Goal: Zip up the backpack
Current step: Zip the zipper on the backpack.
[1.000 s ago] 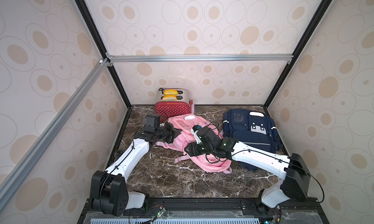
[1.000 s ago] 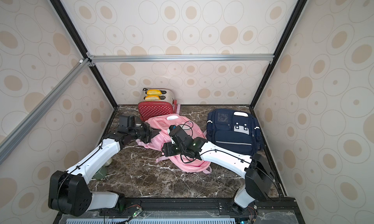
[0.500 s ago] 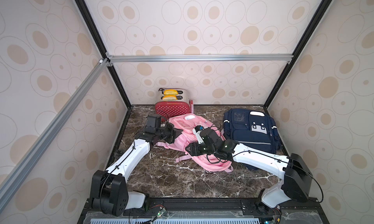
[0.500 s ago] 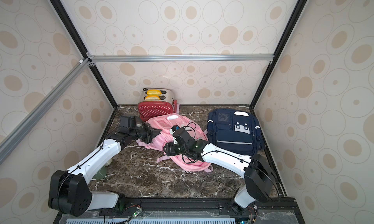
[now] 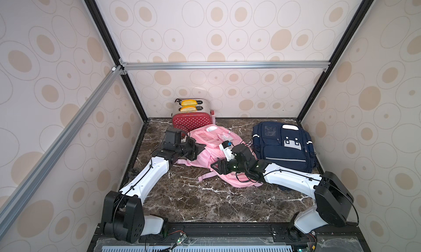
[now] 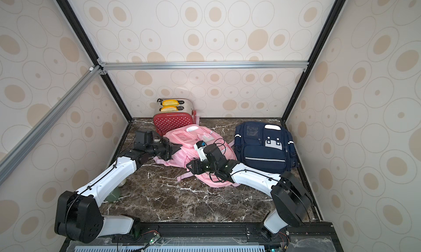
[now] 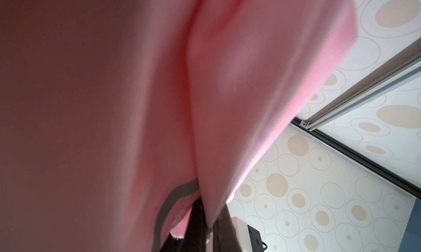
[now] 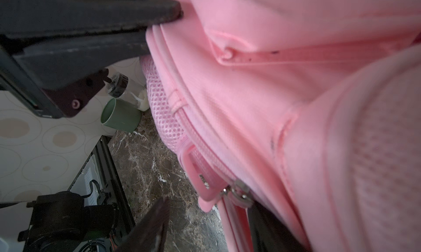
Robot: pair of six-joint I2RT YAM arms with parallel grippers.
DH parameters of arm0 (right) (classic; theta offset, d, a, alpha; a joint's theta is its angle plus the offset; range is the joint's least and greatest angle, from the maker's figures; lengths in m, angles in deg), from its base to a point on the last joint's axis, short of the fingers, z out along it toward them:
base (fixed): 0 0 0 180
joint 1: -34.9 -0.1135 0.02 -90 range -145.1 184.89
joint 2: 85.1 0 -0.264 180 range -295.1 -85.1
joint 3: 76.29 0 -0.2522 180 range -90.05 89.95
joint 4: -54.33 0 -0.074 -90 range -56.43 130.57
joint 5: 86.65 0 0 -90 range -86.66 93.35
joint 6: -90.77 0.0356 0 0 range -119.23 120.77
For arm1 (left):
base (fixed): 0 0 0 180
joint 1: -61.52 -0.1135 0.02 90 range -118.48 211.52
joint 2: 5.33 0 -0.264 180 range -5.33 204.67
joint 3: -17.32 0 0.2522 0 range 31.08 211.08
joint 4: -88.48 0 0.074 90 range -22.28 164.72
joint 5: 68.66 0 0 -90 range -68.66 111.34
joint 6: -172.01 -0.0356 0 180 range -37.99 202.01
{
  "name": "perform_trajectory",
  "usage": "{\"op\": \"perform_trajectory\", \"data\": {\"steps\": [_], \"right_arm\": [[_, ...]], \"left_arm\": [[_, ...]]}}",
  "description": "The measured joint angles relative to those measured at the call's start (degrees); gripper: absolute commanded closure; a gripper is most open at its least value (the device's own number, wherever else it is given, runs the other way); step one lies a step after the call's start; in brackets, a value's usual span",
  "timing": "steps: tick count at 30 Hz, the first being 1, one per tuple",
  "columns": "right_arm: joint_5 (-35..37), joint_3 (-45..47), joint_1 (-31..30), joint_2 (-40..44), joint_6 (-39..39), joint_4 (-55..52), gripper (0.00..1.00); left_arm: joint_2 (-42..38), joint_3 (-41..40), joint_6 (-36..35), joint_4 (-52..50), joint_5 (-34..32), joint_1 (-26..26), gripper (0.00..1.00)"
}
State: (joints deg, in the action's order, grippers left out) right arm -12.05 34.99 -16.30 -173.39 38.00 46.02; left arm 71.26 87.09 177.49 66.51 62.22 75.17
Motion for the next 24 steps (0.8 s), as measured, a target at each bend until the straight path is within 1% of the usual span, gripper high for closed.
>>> {"op": "perform_trajectory", "data": {"steps": [7,10,14,16,19,23,24], "right_arm": [[-2.78,0.04,2.19,-0.87,-1.55,0.55,0.67],[-3.85,0.07,2.97,-1.01,-2.01,0.55,0.73],[-5.22,0.07,3.63,-1.2,-2.21,0.57,0.75],[-5.62,0.07,3.8,-1.27,-2.16,0.55,0.78],[-6.08,0.07,4.09,-1.49,-2.16,0.57,0.8],[-6.43,0.07,4.31,-1.86,-1.88,0.31,0.94],[-6.51,0.07,4.37,-1.92,-1.7,0.15,1.0]], "left_arm": [[0.0,-0.44,0.68,1.38,0.0,-0.07,1.0],[0.0,-0.52,0.81,1.84,0.04,-0.09,1.0],[0.0,-0.72,1.01,2.21,0.07,-0.09,1.0],[0.0,-0.76,1.14,2.32,0.07,-0.09,1.0],[0.0,-0.98,1.18,2.62,0.09,-0.11,1.0],[0.0,-1.38,1.22,3.08,0.13,-0.15,1.0],[0.0,-1.46,1.25,3.15,0.13,-0.17,1.0]]}}
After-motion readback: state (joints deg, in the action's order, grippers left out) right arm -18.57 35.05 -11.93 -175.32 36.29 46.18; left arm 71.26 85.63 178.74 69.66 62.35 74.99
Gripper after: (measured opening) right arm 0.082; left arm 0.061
